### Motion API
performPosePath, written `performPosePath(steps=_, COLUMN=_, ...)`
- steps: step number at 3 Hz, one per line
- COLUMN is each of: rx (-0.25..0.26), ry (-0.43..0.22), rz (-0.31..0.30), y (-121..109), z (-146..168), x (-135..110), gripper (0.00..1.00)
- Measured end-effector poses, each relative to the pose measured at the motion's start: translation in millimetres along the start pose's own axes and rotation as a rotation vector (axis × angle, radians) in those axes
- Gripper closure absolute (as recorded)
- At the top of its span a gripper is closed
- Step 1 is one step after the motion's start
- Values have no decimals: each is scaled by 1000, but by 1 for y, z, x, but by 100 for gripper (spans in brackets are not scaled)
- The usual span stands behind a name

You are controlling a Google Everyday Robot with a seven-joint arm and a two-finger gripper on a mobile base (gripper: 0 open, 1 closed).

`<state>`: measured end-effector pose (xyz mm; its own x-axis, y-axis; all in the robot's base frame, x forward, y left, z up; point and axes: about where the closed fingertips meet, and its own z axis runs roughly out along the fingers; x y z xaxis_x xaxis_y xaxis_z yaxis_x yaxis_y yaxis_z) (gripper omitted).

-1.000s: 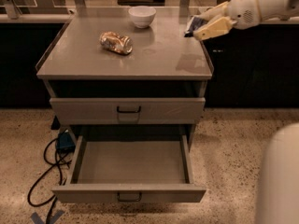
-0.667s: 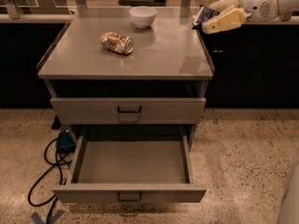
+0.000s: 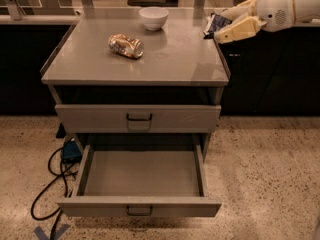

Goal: Place rxbar blueberry into middle drawer

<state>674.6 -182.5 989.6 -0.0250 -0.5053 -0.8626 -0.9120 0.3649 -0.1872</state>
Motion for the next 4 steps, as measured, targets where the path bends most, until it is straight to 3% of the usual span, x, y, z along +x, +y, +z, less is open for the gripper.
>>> performPosePath(steps=1, rx=37, ry=-9, rz=-46, y=27, z=-20, x=1, gripper=100)
performPosePath(steps=2, rx=105, ry=-26, rz=-65, y=54, z=-36, x=16, gripper=100)
performPosePath(steps=3, rx=97, ry=-21, rz=-17, y=89, z=-20, x=54, gripper=100)
performPosePath(steps=4, rx=40, ry=7, rz=16, y=112, z=1, x=76, gripper=100)
